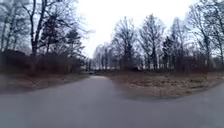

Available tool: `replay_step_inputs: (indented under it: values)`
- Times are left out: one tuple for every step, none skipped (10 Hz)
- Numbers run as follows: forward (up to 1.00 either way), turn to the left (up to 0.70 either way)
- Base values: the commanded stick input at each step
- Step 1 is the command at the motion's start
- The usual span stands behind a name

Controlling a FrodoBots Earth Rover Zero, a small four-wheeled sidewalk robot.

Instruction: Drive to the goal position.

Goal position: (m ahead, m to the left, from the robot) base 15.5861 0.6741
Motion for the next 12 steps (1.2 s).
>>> replay_step_inputs:
  values:
    - [1.00,0.00]
    - [1.00,0.14]
    - [1.00,0.30]
    - [1.00,0.35]
    - [1.00,0.00]
    - [1.00,0.00]
    - [1.00,0.00]
    - [1.00,0.00]
    - [1.00,0.00]
    - [1.00,0.00]
    - [1.00,0.00]
    - [1.00,0.00]
